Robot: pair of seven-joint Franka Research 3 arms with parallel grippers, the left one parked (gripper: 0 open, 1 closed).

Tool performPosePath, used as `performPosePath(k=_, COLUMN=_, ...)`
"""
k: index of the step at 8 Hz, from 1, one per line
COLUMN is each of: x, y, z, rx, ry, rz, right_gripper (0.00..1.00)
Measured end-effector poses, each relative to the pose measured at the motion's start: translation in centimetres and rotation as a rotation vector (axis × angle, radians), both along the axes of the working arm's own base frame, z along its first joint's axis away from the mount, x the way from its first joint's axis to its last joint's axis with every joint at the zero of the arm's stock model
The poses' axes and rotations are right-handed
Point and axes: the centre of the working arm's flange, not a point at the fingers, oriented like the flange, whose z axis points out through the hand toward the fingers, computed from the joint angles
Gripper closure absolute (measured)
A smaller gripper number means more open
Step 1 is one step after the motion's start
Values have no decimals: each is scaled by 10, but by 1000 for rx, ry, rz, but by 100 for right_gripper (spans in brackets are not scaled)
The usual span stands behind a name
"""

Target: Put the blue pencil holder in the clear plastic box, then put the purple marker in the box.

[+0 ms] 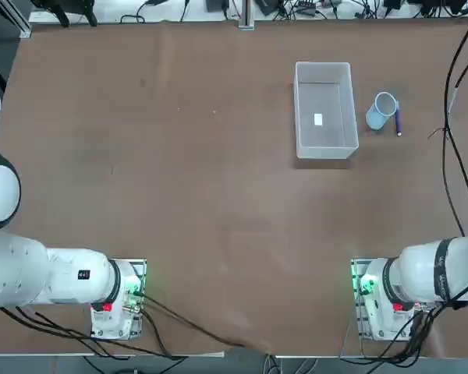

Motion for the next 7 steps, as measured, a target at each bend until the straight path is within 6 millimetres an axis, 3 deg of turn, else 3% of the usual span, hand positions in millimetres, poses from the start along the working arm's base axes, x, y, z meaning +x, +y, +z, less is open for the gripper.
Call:
performPosePath(k=1, x=4, y=-4, z=-12, rx=1, ry=23, rz=-6, right_gripper=0)
performPosePath(k=3, x=20, y=-23, z=-56, rx=4, ry=57, rz=-24, right_gripper=0)
performPosePath(k=5, x=33, y=-47, z=-115, rx=7, ry=44, rz=1, right_gripper=0)
performPosePath(k=7, x=30, y=-65, z=-180, rx=9, ry=27, rz=46, right_gripper=0)
